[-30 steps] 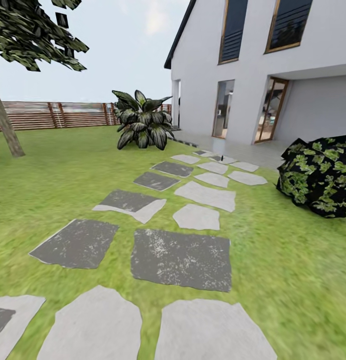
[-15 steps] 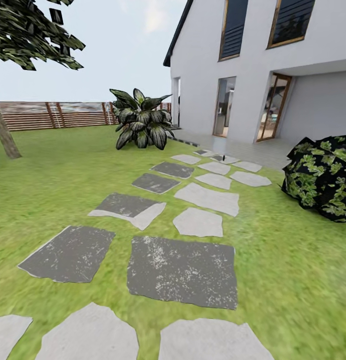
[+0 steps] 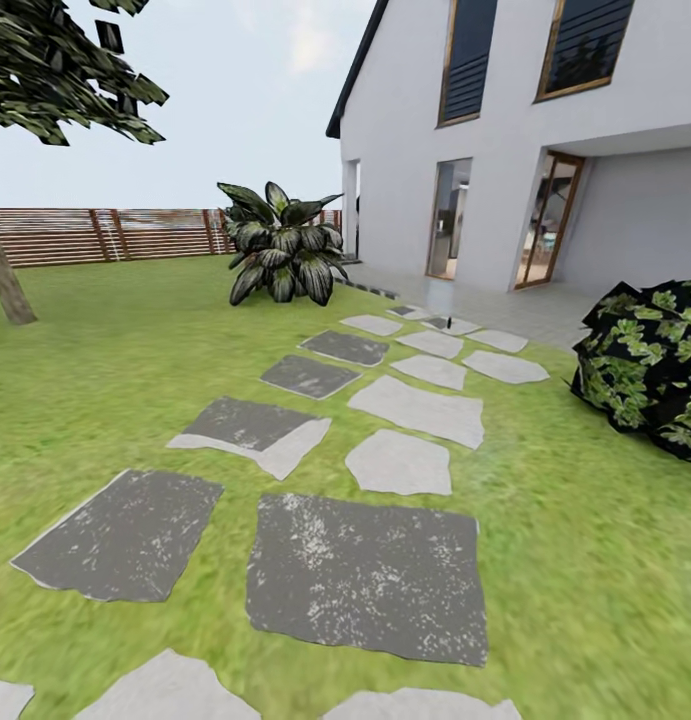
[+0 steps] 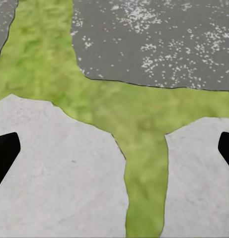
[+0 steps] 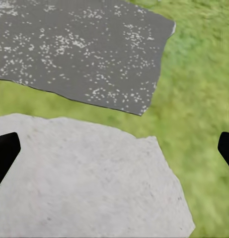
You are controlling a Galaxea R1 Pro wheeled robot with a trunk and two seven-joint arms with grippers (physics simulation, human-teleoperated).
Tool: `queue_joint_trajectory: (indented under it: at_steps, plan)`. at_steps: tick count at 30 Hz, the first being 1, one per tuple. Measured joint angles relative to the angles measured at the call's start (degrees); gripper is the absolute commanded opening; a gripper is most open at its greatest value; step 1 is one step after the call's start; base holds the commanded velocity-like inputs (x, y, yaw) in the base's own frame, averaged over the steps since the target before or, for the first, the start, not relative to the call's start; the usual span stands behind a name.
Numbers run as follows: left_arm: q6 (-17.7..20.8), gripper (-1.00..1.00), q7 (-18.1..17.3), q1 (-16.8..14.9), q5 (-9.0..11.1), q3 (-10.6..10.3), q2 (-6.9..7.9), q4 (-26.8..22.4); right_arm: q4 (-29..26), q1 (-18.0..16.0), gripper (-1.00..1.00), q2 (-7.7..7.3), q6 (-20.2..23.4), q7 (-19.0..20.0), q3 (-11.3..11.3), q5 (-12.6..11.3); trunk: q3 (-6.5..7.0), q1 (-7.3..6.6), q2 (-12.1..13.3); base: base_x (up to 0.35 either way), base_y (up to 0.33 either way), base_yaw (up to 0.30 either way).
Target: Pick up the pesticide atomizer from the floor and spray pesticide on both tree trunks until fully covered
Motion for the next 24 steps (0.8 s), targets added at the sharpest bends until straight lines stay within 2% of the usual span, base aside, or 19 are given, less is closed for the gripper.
queue_joint_trajectory:
  at_steps: [24]
  plan:
    - [0.01,1.0,0.0,0.0,0.0,0.0,0.0,0.0,0.0,0.0,1.0,0.04,0.0,0.0,0.02,0.0,0.0,0.0,0.0,0.35,0.0,0.0]
